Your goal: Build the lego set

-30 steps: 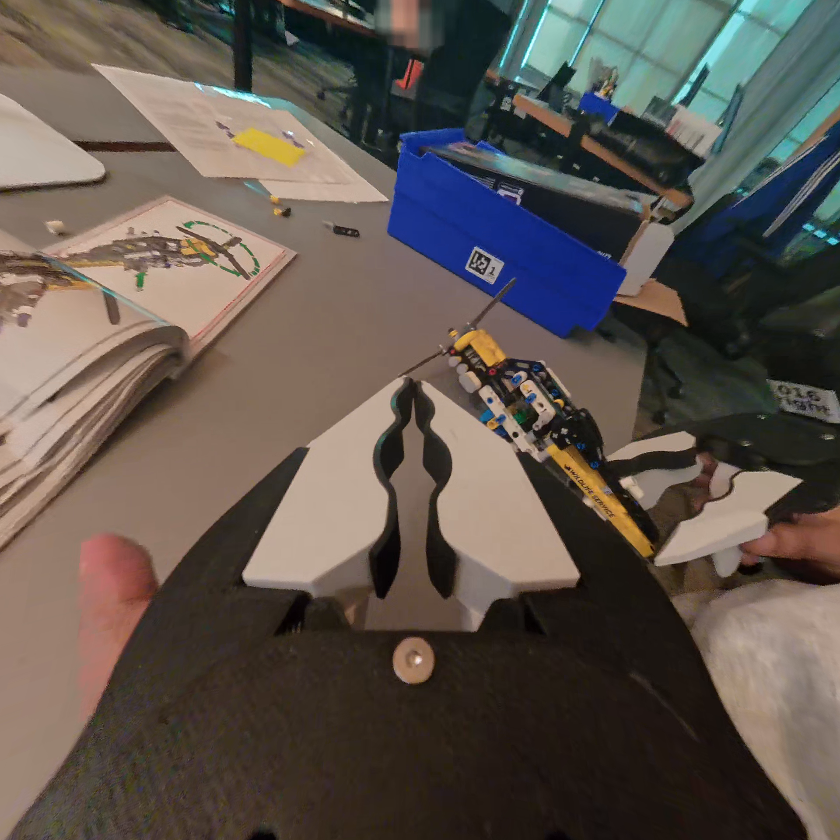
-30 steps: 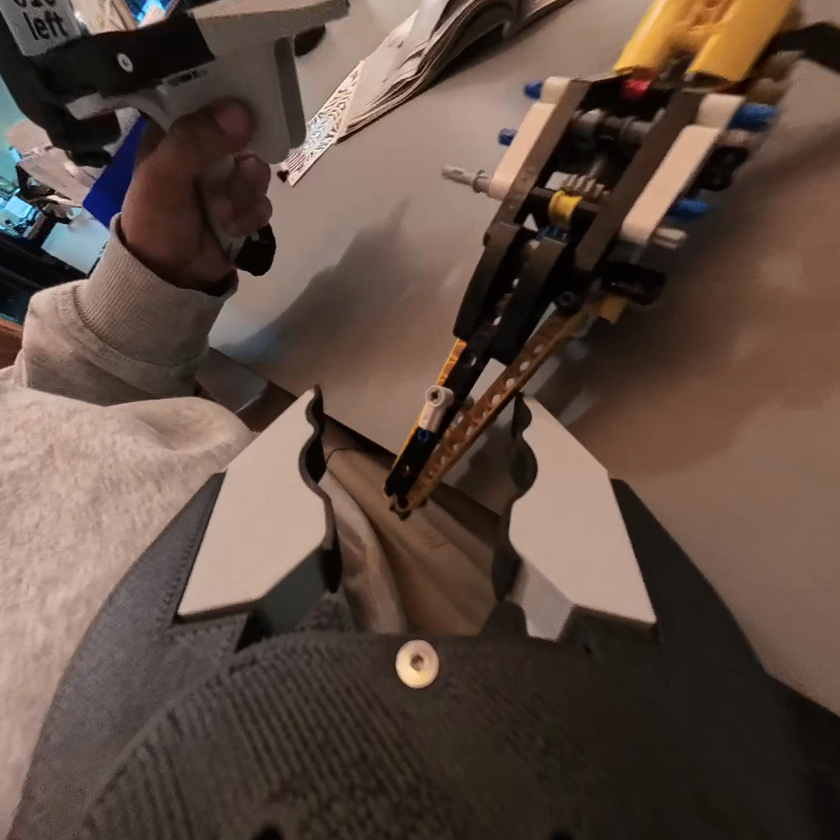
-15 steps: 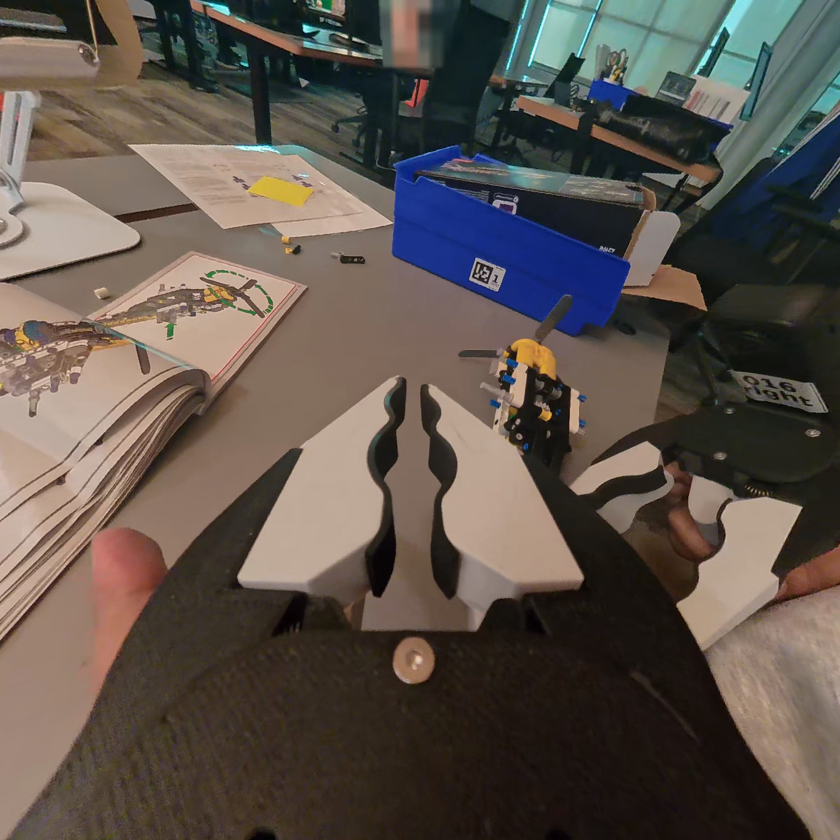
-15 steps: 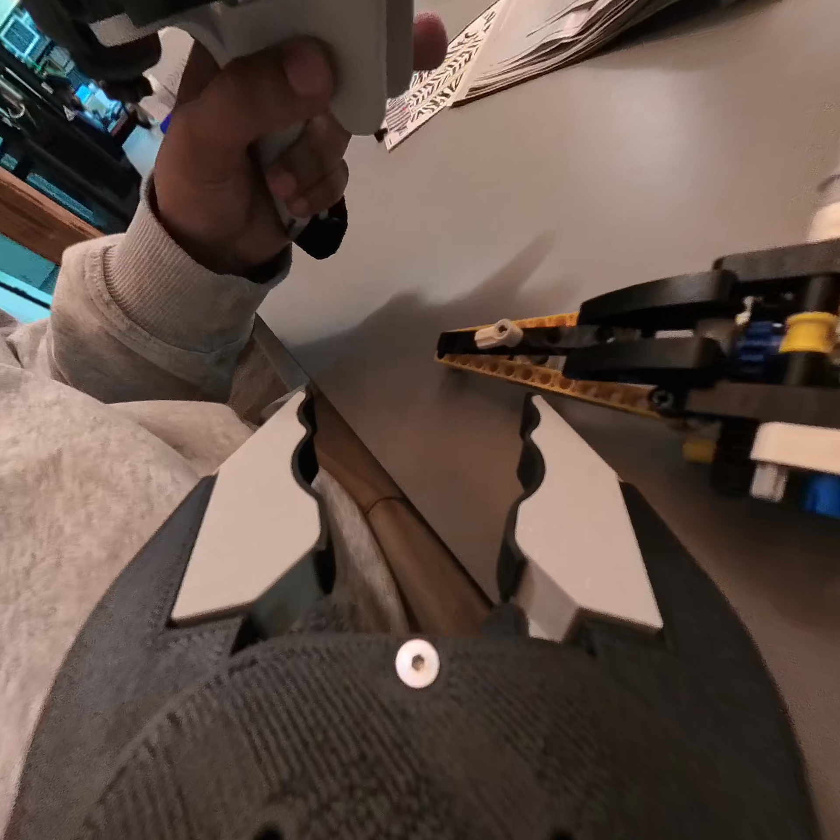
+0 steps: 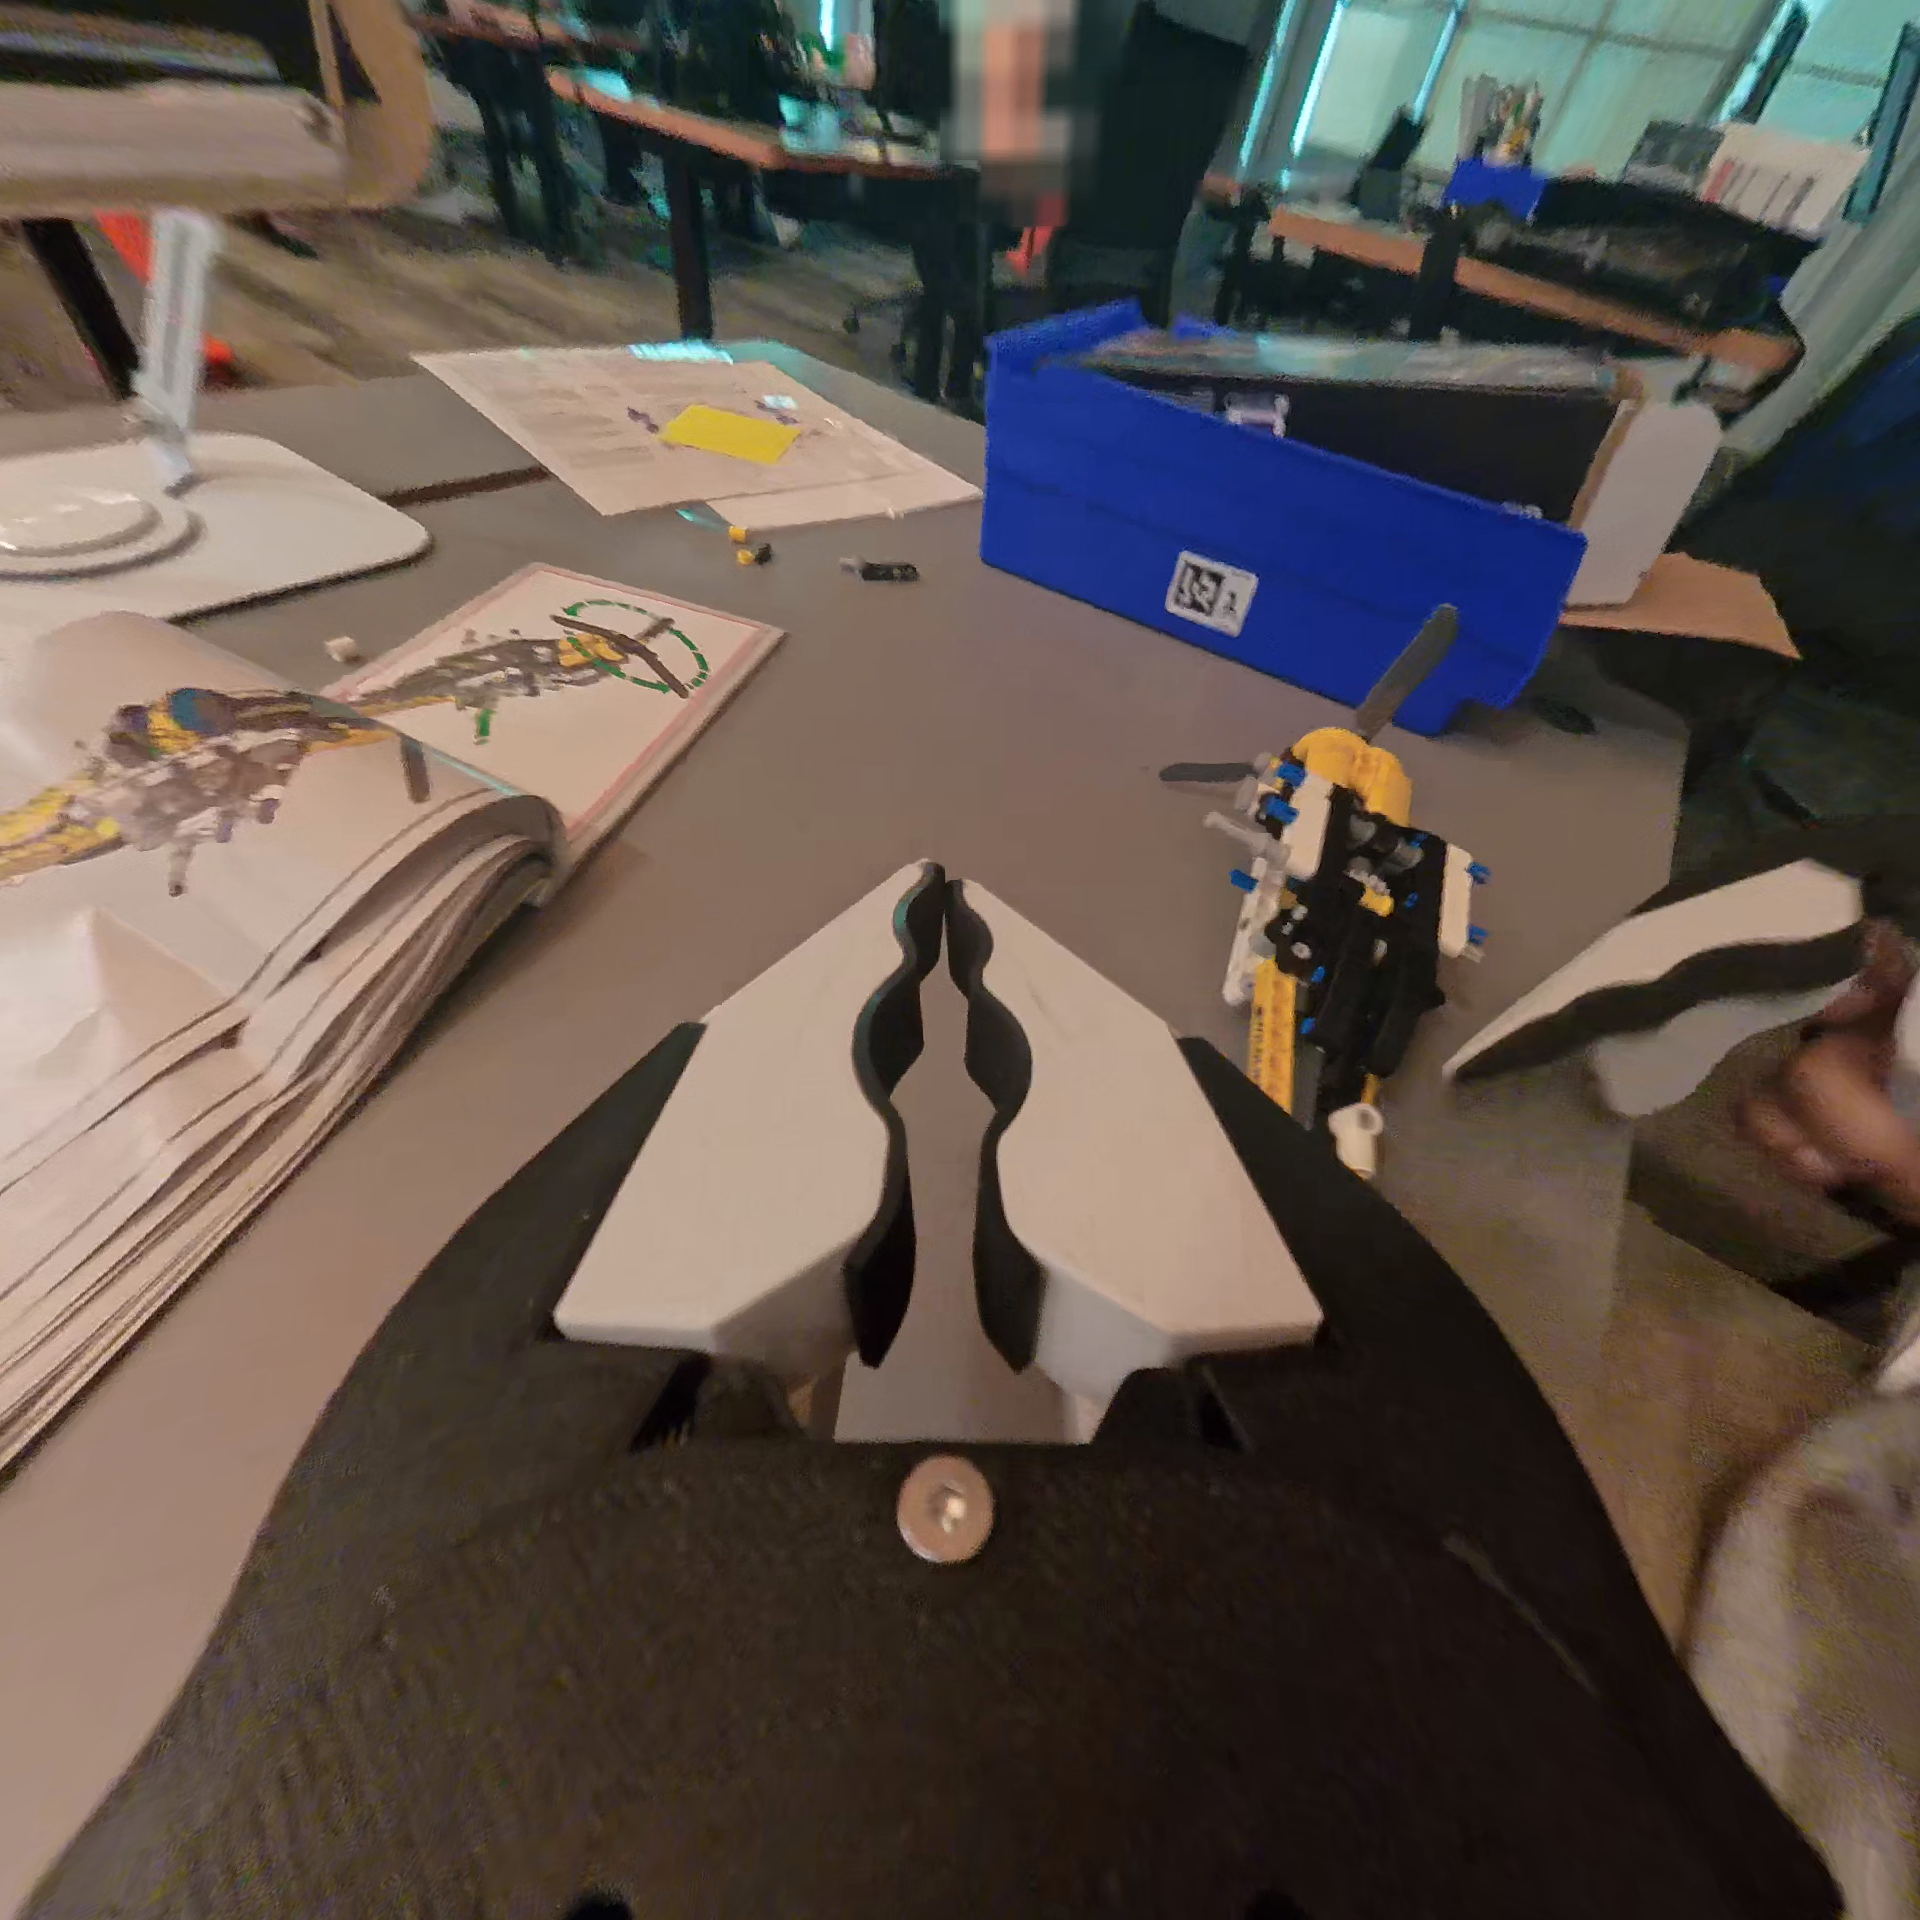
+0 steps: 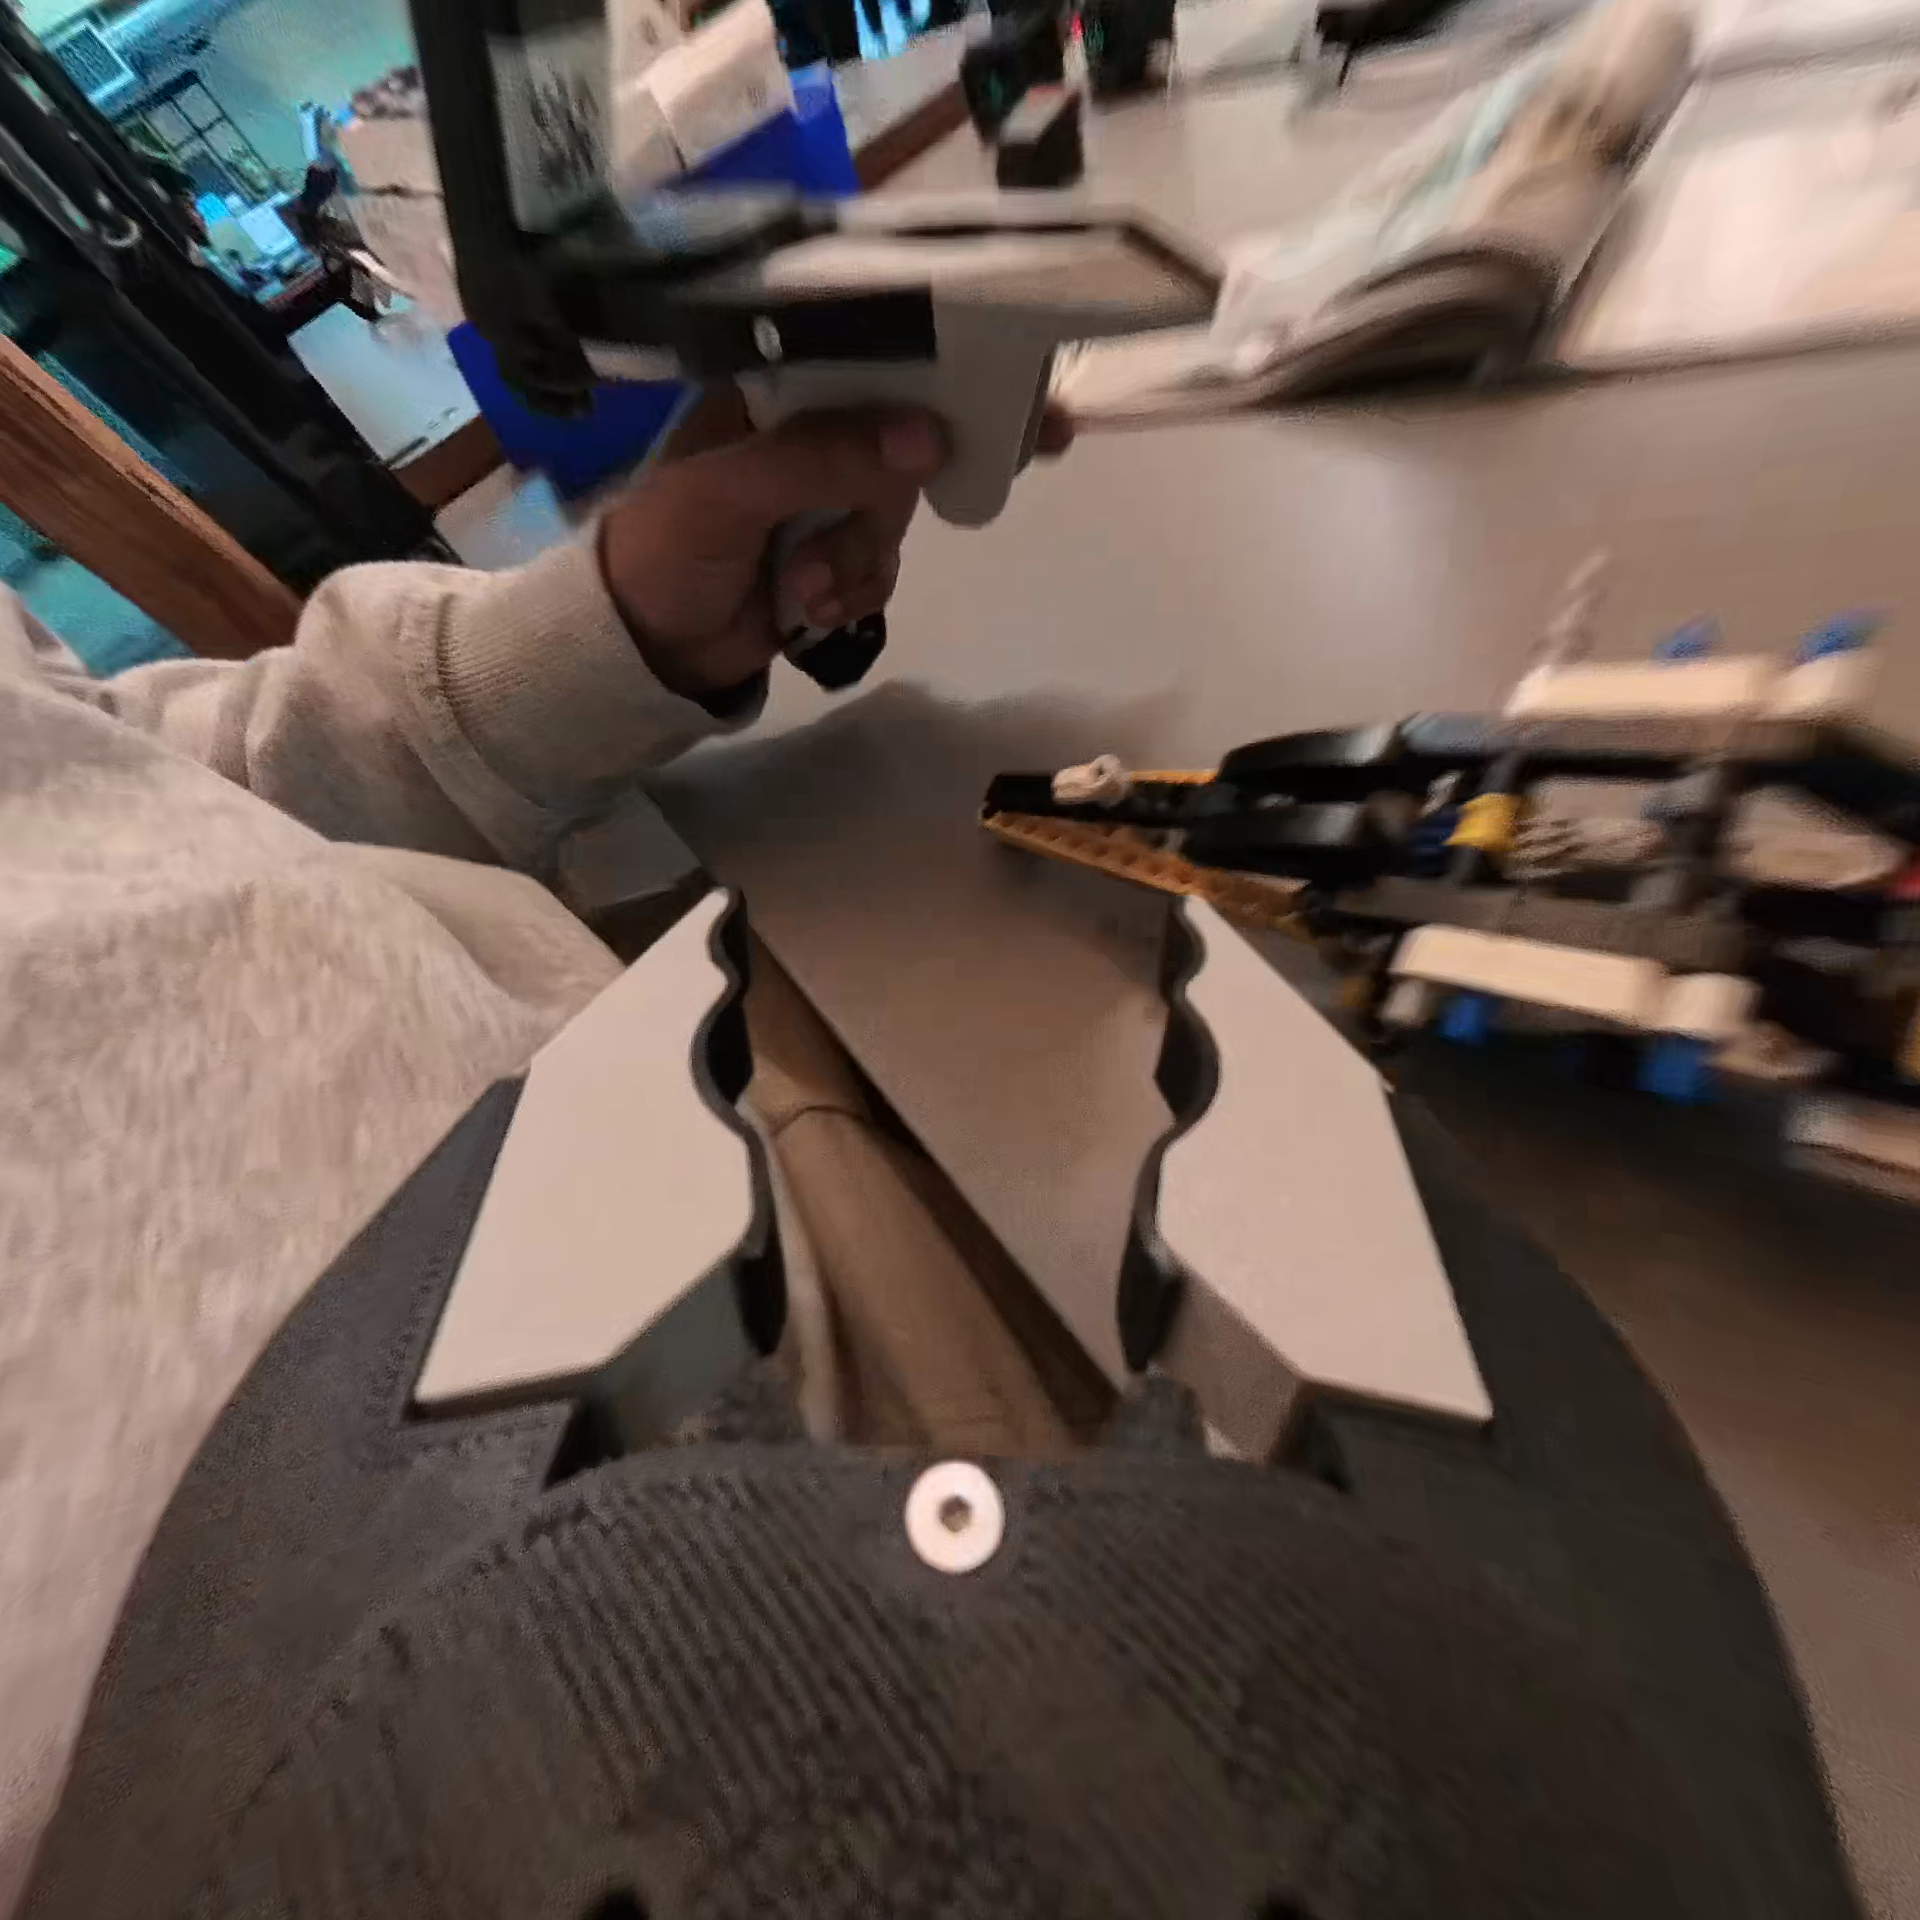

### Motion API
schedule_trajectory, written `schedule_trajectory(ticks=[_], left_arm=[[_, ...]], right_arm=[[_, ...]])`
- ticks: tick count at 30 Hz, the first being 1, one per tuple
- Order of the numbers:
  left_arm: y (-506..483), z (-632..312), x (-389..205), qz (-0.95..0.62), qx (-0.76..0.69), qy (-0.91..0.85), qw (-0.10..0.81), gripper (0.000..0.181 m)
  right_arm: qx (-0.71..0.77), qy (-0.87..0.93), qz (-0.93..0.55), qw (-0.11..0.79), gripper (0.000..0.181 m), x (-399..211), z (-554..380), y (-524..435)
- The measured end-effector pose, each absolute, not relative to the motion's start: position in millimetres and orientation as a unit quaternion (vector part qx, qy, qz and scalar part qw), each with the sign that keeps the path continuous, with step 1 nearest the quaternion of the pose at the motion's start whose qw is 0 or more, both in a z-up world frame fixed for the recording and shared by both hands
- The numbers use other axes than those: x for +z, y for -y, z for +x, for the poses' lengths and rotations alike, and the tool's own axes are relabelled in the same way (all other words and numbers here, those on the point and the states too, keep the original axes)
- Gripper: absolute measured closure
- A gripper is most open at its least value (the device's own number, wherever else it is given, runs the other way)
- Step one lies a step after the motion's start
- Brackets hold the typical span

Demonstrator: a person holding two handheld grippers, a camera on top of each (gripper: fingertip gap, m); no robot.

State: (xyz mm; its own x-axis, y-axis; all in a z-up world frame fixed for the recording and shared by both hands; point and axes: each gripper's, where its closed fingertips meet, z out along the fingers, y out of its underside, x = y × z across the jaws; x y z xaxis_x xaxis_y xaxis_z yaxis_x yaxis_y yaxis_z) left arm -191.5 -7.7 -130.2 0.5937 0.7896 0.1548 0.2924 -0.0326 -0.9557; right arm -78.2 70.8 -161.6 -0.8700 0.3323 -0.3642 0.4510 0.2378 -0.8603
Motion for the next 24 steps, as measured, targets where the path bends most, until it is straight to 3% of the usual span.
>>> schedule_trajectory(ticks=[1,3,7,9,12,24], left_arm=[[13.1,-192.9,-130.6,-0.671,0.221,0.401,0.584,0.181],[22.8,-195.8,-133.7,-0.654,0.211,0.421,0.592,0.181],[28.0,-200.9,-146.8,-0.667,0.201,0.435,0.571,0.181],[27.3,-201.0,-147.0,-0.665,0.197,0.437,0.573,0.181],[24.3,-200.2,-148.2,-0.675,0.205,0.430,0.564,0.181],[9.6,-198.1,-160.3,-0.723,0.217,0.402,0.518,0.181]], right_arm=[[-0.580,-0.781,0.232,0.024,0.105,-151.0,-83.3,-80.8],[-0.611,-0.762,0.211,-0.041,0.113,-130.0,-97.6,-105.7],[-0.639,-0.699,0.274,-0.169,0.112,-122.2,-146.2,-176.3],[-0.634,-0.679,0.342,-0.145,0.100,-133.6,-160.6,-204.0],[-0.632,-0.663,0.388,-0.104,0.102,-143.4,-165.4,-219.8],[-0.532,-0.748,0.391,-0.069,0.083,-191.6,-156.1,-196.0]])
